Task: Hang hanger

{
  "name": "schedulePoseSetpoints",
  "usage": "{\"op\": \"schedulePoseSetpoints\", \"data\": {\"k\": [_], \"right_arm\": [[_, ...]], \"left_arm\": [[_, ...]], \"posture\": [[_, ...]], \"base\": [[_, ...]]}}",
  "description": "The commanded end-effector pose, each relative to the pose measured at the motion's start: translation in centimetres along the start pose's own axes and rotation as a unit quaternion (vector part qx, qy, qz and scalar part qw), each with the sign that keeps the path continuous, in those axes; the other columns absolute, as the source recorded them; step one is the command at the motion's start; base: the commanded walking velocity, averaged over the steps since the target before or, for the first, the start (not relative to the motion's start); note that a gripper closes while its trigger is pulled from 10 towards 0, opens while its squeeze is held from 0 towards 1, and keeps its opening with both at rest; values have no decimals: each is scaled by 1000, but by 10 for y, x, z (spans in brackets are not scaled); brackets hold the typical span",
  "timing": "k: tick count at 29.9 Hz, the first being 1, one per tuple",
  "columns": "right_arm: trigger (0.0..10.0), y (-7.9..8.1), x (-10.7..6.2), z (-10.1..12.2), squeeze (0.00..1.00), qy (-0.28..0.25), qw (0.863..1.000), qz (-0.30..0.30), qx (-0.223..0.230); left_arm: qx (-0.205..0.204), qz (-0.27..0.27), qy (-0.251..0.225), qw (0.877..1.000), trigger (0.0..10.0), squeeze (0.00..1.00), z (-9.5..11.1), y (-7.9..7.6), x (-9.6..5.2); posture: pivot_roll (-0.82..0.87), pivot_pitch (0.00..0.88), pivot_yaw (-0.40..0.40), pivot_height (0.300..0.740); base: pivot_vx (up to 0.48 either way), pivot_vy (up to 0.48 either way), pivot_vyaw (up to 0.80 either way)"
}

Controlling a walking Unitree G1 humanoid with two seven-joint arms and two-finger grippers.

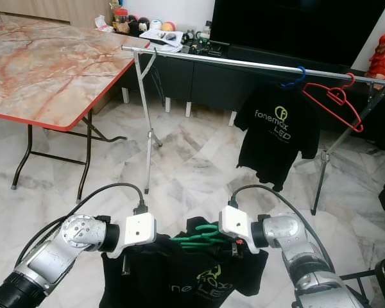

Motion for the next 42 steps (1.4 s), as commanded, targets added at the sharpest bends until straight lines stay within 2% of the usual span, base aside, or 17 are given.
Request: {"op": "schedulePoseSetpoints", "data": {"k": [1, 5, 7, 8, 10, 11, 12, 13, 14, 15, 16, 17, 42], "right_arm": [[10000, -3, 0, 4, 0, -11, 1000, -11, 0], [10000, -1, 1, 4, 0, -13, 1000, -4, 5], [7686, -1, 1, 4, 0, -20, 1000, -5, 15], [4980, -1, 1, 4, 0, -22, 1000, -7, 18], [5569, -1, 1, 4, 0, -24, 999, -7, 21], [4941, 0, 2, 4, 0, -23, 999, -5, 21], [4941, 0, 2, 3, 0, -22, 1000, -3, 21], [4078, 1, 2, 3, 0, -22, 1000, -2, 22], [2667, 1, 2, 3, 0, -24, 999, -1, 24], [2667, 1, 2, 3, 0, -24, 999, -1, 24], [980, 2, 3, 3, 0, -24, 999, 1, 26], [0, 5, 3, 1, 0, -21, 999, 7, 26], [0, 16, 7, -5, 0, -15, 999, 34, 34]], "left_arm": [[15, 3, -13, 1000, 10000, 0, 8, 3, 0], [14, 3, -13, 1000, 10000, 0, 8, 3, 1], [14, 4, -13, 1000, 10000, 0, 8, 3, 1], [13, 4, -13, 1000, 10000, 0, 8, 3, 1], [13, 4, -13, 1000, 10000, 0, 8, 3, 1], [13, 4, -13, 1000, 10000, 0, 8, 3, 1], [13, 4, -13, 1000, 10000, 0, 8, 3, 1], [13, 4, -13, 1000, 10000, 0, 8, 3, 1], [12, 4, -14, 1000, 10000, 0, 9, 3, 2], [12, 4, -14, 1000, 10000, 0, 9, 3, 2], [12, 4, -14, 1000, 10000, 0, 8, 3, 2], [12, 5, -14, 1000, 10000, 0, 8, 3, 2], [14, 4, -18, 1000, 10000, 0, 11, 5, 2]], "posture": [[139, 83, -126, 740], [139, 84, -127, 740], [140, 84, -128, 740], [140, 84, -128, 740], [140, 84, -128, 740], [140, 85, -128, 740], [140, 85, -128, 740], [140, 85, -128, 740], [140, 85, -128, 740], [140, 85, -128, 740], [140, 85, -129, 740], [140, 84, -129, 740], [139, 68, -123, 740]], "base": [[0, 0, 0], [0, 0, 0], [0, 0, 0], [0, 0, 0], [0, 0, 0], [0, 0, 0], [0, 0, 0], [0, 0, 0], [0, 0, 0], [0, 0, 0], [0, 0, 0], [0, 0, 0], [0, 0, 0]]}}
Point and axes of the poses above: a point about 5 cm out from each wrist's last joint towards the gripper, its own x axis pointing out of the wrist towards the gripper, its own z axis along the axis of the wrist's last joint, y = z × x, the point moved 6 cm from there along x, pointing out of the wrist towards the gripper, and after that the axes turned 1 degree about -x, right-handed, at the moved point
